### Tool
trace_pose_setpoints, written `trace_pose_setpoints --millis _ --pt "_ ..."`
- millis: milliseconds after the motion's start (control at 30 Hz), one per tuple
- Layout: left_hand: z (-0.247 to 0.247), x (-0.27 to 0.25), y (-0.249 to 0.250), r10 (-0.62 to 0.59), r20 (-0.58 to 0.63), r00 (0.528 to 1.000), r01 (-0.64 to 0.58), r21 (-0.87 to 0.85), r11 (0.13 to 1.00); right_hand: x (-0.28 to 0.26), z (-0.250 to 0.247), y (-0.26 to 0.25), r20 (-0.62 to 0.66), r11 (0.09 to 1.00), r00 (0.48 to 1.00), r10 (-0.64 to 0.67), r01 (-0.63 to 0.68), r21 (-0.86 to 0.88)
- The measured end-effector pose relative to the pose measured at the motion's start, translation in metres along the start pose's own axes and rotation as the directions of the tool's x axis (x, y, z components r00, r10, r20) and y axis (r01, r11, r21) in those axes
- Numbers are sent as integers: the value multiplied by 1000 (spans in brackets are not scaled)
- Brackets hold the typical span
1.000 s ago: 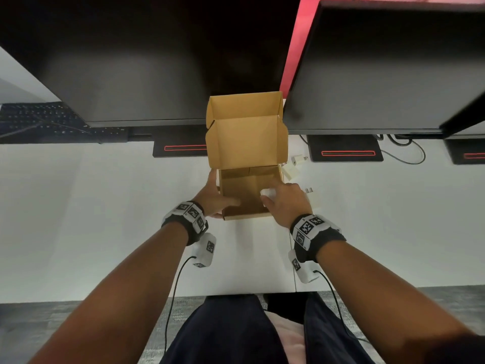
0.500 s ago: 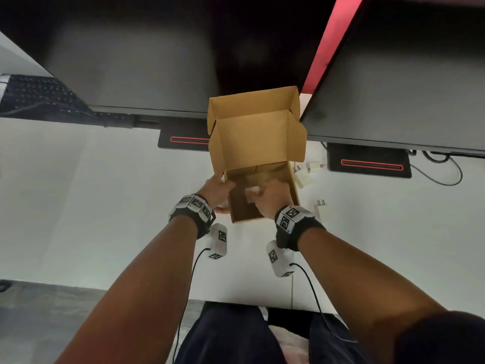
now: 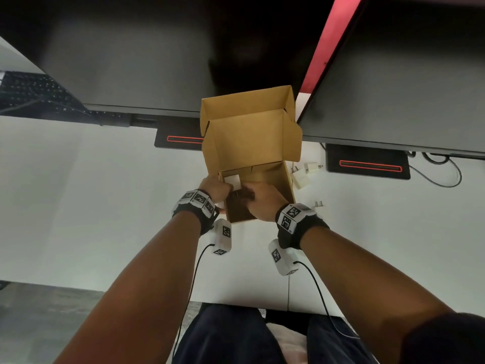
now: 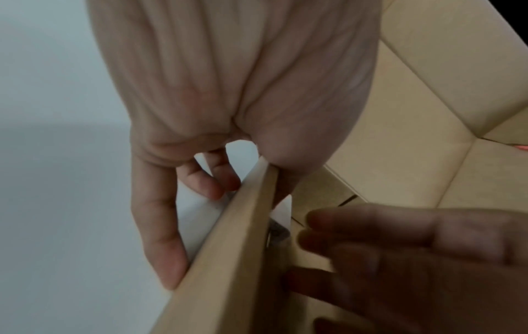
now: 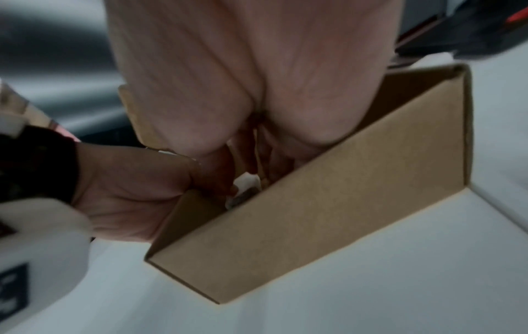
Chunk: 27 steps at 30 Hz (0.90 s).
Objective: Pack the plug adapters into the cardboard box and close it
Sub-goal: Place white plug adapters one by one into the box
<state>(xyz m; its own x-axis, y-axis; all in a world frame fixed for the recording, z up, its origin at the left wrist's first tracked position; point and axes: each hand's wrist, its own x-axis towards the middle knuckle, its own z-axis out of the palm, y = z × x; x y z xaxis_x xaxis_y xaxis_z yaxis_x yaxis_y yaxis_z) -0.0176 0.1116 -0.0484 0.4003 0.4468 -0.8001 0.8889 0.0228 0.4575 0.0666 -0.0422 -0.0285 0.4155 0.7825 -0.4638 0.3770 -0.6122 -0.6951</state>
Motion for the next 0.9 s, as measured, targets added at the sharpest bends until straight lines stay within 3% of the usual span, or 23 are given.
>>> trace_pose_setpoints --millis 67,167,267,367,433,533,667,800,900 --pt "1 3 0 15 -1 1000 -14 28 999 -11 -6 -4 -150 998 986 -66 65 -14" --pt "1 6 1 38 8 999 -38 69 997 -35 -25 3 -356 989 926 -129 145 19" --pt "2 7 2 43 21 999 -45 77 996 -59 -44 40 -546 999 837 -33 21 -28" --pt "1 9 2 55 19 998 -56 87 995 -78 -54 91 -523 948 815 250 -316 -39" --pt "0 14 0 60 19 998 -62 91 994 -92 -48 117 -439 896 817 373 -440 -57" --pt "-1 26 -5 65 31 997 -68 113 991 -108 -32 132 -405 902 839 363 -425 -73" --pt "-4 21 -3 81 26 996 -84 140 987 -118 -18 131 -487 912 797 359 -409 3" --pt "-3 11 1 92 11 996 -93 124 988 -124 -18 123 -543 882 706 455 -441 165" --pt "-3 6 2 109 -1 994 -108 120 987 -125 -24 98 -686 911 600 411 -298 285"
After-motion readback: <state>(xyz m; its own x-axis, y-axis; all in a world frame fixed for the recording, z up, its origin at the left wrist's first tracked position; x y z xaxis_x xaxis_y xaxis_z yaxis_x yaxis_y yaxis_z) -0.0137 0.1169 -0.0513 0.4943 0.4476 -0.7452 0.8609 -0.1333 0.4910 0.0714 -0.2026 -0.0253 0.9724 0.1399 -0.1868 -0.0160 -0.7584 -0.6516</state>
